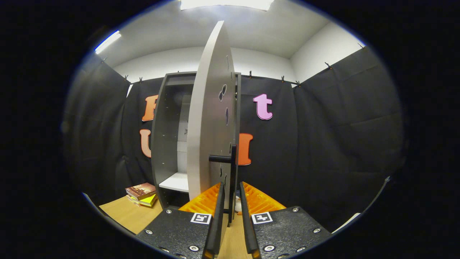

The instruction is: Open the shoe cabinet door, grab the shoes and put them into the shoe cabinet, then close the shoe cabinet door.

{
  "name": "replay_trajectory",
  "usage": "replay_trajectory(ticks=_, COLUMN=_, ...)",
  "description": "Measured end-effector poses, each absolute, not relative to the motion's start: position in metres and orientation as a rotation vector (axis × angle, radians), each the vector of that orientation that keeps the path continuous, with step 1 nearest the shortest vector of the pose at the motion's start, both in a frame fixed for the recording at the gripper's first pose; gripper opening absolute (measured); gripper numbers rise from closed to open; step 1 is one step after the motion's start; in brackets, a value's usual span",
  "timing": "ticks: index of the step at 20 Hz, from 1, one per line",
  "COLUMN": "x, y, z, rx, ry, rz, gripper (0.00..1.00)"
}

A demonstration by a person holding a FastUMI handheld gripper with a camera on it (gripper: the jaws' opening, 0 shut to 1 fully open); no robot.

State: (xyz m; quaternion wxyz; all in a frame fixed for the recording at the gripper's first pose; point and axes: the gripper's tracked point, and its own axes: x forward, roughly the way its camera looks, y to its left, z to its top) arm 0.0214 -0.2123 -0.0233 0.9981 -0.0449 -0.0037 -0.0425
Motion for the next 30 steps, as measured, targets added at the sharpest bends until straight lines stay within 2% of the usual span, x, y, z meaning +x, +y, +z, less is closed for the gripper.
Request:
replay_trajectory(ticks=3, x=0.019, y=-0.246, z=-0.024, rx=-0.041, ry=-0.02, rz=-0.133, gripper=0.2)
replay_trajectory(ticks=9, x=0.007, y=-0.274, z=-0.029, rx=-0.024, ry=-0.002, rz=-0.173, gripper=0.21)
replay_trajectory(ticks=19, x=-0.032, y=-0.213, z=0.01, rx=-0.099, ry=-0.047, rz=-0.176, gripper=0.21)
replay_trajectory(ticks=23, x=-0.037, y=-0.153, z=0.022, rx=-0.11, ry=-0.082, rz=-0.115, gripper=0.31)
replay_trajectory(ticks=29, x=-0.026, y=-0.07, z=0.012, rx=-0.058, ry=-0.069, rz=-0.003, gripper=0.68)
replay_trajectory(ticks=30, x=-0.024, y=-0.059, z=0.008, rx=-0.053, ry=-0.066, rz=0.007, gripper=0.81)
